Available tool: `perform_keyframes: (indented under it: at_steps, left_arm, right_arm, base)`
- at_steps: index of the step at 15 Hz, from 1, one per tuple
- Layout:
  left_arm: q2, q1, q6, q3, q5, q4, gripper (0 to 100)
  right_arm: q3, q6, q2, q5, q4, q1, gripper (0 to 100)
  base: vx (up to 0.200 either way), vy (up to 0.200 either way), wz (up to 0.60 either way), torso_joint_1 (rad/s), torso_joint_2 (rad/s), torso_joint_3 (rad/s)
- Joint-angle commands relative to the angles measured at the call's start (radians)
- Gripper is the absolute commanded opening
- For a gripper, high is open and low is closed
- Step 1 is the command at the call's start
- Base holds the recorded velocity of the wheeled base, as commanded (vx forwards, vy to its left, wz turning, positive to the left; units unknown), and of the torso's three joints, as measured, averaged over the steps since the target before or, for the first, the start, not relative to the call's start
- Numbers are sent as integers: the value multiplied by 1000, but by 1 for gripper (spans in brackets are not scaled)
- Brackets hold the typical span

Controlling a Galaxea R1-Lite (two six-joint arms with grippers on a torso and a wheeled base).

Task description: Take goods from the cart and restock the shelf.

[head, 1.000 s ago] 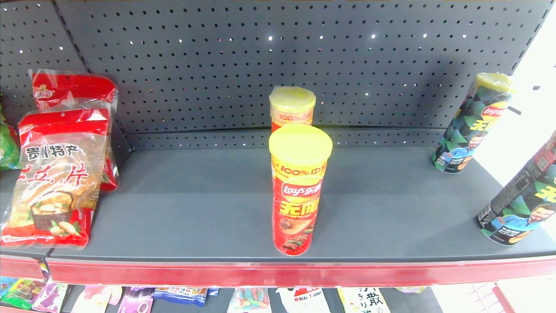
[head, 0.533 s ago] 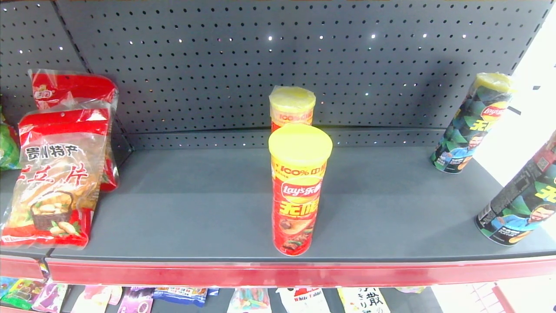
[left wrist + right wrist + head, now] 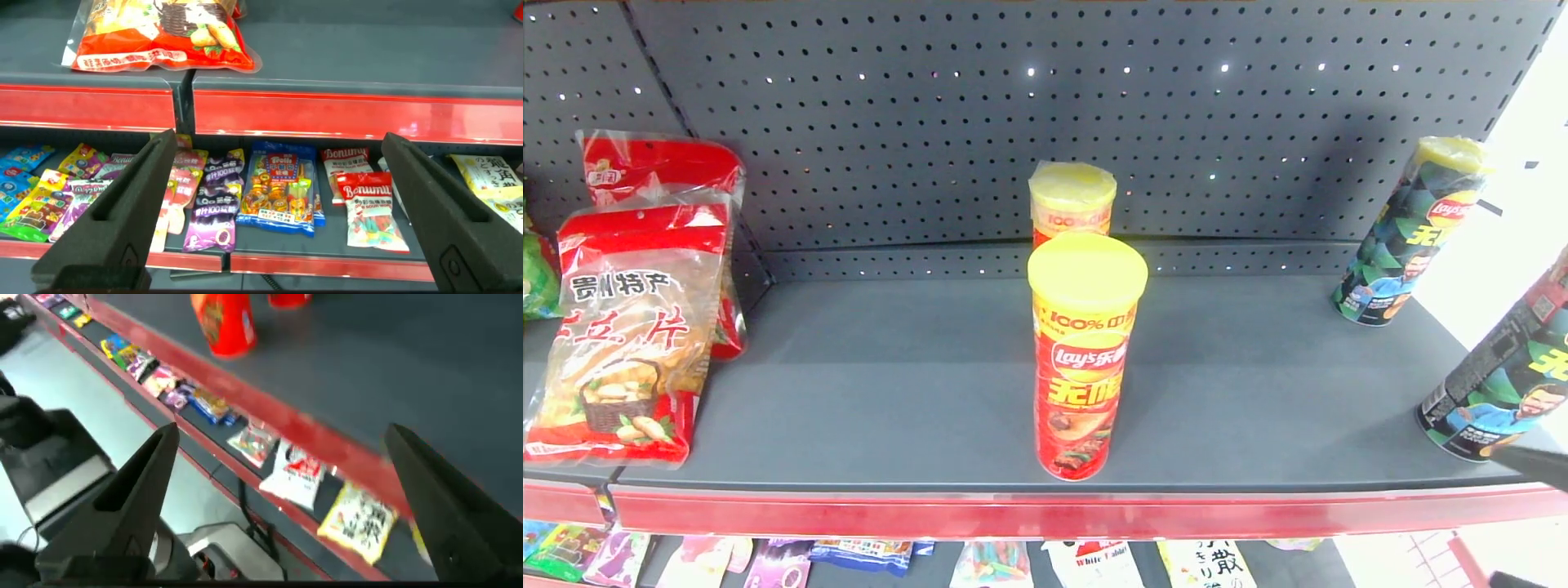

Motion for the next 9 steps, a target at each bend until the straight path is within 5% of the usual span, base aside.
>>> perform_keyframes:
  at_steps: [1,3,7,9]
  left_arm:
    - [1,0,-1,-1,0,0,100]
    - [1,0,-1,-1,0,0,100]
    - [1,0,-1,-1,0,0,100]
    - [1,0,-1,-1,0,0,100]
  right_arm:
    - [-74,-8,336,-7,-166,-78,100]
    - [-87,-13,418,-3,-197,-61,100]
    - [-95,-19,533,2,-287,155,100]
    - [-118,-48,573,2,-287,178,100]
  base:
    - [0,0,0,0,0,0]
    - [0,0,0,0,0,0]
    - [0,0,0,0,0,0]
    - [0,0,0,0,0,0]
